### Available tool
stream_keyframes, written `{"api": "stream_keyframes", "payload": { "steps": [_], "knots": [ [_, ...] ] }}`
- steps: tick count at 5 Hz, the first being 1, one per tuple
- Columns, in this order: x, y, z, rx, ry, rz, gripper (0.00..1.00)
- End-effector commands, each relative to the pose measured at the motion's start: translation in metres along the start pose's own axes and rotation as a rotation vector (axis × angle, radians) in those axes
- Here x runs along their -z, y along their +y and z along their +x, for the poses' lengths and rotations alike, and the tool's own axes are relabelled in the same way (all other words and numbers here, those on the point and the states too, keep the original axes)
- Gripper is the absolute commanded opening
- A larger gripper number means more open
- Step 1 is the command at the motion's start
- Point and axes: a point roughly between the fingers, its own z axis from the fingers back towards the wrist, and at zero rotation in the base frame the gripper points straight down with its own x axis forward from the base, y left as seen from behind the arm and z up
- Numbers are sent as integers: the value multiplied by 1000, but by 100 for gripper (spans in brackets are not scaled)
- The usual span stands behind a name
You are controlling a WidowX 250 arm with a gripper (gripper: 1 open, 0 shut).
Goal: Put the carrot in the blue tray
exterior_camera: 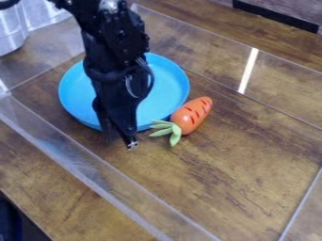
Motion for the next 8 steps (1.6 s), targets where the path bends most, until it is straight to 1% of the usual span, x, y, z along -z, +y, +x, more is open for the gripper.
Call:
{"api": "stream_keyframes", "payload": {
  "steps": [1, 2, 3, 4, 5, 6, 8],
  "knots": [
    [-22, -1, 8, 6, -54, 29, 0],
    [-14, -3, 11, 8, -53, 25, 100],
    [-6, -4, 15, 10, -54, 20, 100],
    [2, -5, 22, 34, -65, 22, 100],
    [12, -7, 30, 57, -74, 32, 100],
    [18, -6, 35, 64, -81, 39, 100],
    [23, -7, 48, 71, -111, 33, 100]
  ]
}}
